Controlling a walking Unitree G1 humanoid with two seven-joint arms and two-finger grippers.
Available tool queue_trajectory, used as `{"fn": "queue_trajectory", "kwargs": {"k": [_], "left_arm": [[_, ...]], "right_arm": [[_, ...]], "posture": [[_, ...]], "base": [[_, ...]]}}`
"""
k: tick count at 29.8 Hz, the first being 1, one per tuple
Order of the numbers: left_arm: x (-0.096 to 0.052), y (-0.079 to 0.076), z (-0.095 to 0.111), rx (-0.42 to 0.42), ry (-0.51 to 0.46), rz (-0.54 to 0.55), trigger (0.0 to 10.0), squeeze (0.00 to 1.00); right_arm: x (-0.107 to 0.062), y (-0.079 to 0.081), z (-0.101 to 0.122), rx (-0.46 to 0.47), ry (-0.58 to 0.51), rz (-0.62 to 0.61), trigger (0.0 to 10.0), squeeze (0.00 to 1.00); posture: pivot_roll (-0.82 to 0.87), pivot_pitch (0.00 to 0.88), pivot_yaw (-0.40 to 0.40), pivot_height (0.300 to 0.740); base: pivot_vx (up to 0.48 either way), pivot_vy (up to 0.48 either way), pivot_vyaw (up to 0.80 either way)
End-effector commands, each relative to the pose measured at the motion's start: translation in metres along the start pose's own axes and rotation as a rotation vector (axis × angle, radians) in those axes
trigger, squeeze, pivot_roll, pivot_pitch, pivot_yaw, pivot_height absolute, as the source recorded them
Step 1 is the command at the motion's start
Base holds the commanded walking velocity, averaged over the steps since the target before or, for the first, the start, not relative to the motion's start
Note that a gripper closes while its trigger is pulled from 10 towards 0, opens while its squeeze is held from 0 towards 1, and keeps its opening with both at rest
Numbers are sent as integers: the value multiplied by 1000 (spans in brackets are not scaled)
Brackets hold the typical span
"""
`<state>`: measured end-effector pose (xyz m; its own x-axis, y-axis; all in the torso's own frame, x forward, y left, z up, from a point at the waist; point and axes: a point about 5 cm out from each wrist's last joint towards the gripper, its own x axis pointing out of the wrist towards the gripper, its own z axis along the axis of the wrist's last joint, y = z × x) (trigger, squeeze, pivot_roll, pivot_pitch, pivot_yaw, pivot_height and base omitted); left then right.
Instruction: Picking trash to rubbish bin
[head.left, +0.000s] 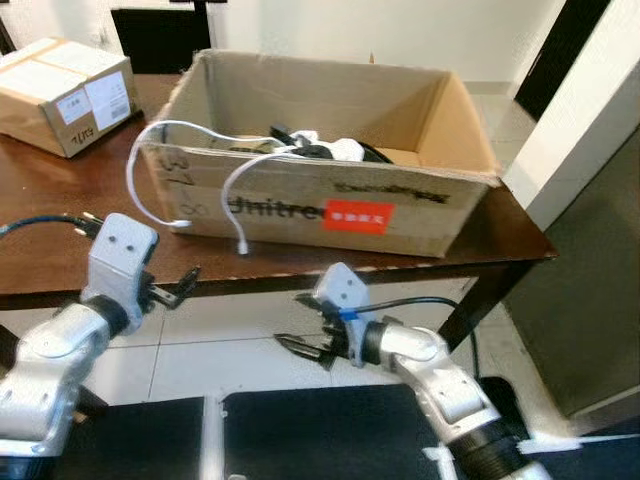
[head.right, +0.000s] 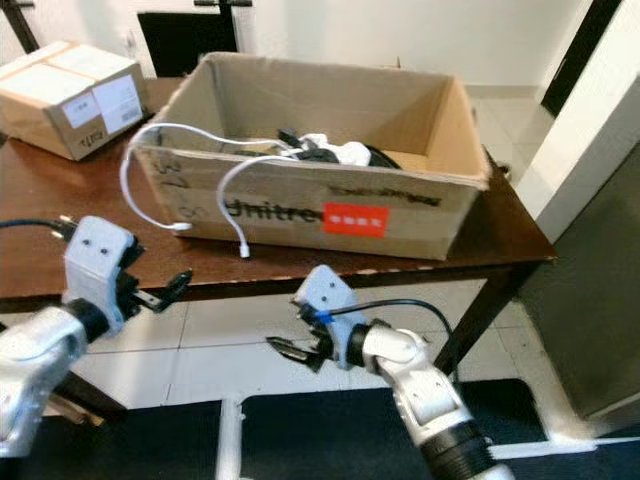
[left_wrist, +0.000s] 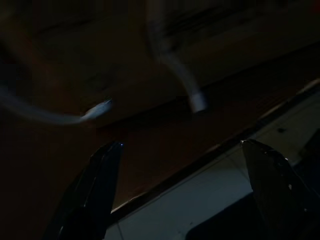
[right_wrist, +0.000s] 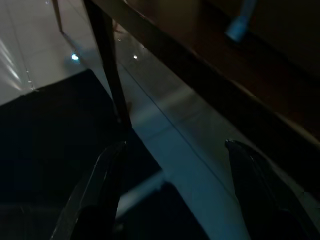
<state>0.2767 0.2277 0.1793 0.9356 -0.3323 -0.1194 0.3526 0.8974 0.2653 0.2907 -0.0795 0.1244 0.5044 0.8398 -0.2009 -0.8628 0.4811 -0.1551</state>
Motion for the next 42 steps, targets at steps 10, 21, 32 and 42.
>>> {"fn": "queue_trajectory", "kwargs": {"k": [10, 21, 32, 42], "left_arm": [[0, 18, -6, 27, 16, 129, 10000, 0], [1, 40, 2, -69, -72, 190, 10000, 1000], [42, 15, -22, -46, -11, 63, 10000, 0], [67, 35, -20, 9, 1, 218, 10000, 0]], "right_arm": [[4, 4, 2, 0, -10, 7, 10000, 0], [8, 3, 7, -9, -27, 16, 10000, 0], [12, 3, 11, -28, -37, 4, 10000, 0], [14, -1, 16, -11, -63, -12, 10000, 0]], "posture": [[42, 116, 2, 740], [45, 104, -6, 740], [22, 117, -10, 740], [16, 158, -13, 740]], "base": [[0, 0, 0], [0, 0, 0], [0, 0, 0], [0, 0, 0]]}}
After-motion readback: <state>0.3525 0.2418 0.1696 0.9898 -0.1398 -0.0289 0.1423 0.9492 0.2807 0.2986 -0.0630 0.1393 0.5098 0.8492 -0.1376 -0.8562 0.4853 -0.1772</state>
